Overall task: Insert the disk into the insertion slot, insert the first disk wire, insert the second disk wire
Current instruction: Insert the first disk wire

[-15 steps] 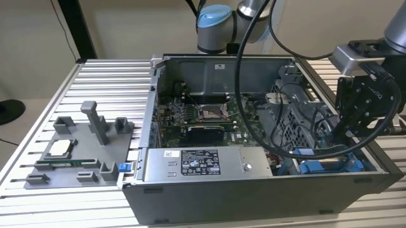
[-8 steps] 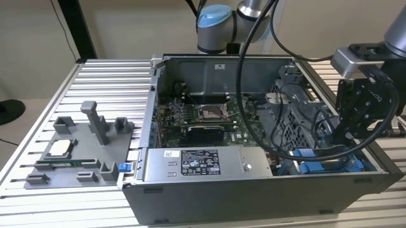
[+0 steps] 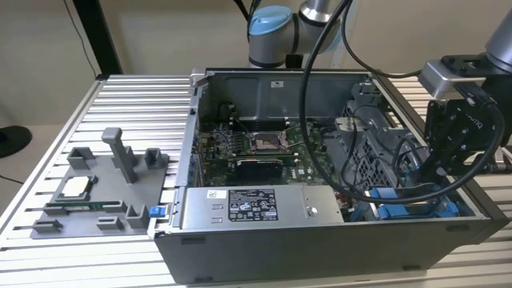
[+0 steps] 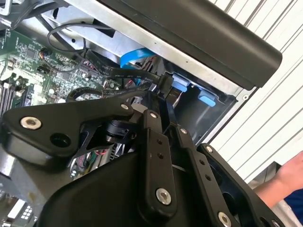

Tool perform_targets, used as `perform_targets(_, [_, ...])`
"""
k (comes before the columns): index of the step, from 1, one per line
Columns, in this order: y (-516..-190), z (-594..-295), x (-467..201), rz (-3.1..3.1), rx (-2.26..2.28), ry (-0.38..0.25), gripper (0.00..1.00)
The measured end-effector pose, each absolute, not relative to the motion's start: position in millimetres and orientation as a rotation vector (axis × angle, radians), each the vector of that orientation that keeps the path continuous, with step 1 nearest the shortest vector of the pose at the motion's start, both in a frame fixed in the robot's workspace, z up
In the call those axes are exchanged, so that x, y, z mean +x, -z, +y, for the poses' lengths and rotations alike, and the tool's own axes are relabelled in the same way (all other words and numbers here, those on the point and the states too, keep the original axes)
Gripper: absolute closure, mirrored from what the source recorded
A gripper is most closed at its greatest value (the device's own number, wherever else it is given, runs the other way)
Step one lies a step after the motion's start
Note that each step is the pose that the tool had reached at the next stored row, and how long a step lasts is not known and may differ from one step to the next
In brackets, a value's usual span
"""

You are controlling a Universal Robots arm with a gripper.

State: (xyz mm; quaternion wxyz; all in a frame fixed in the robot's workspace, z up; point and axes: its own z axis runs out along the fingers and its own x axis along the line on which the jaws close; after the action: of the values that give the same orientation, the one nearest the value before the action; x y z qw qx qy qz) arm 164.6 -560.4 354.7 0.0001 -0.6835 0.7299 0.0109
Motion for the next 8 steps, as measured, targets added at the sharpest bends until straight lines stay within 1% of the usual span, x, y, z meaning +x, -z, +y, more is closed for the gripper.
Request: perform_targets(8, [-353.5,-560.4,166.6,2.295,-2.149,-0.039,1.00])
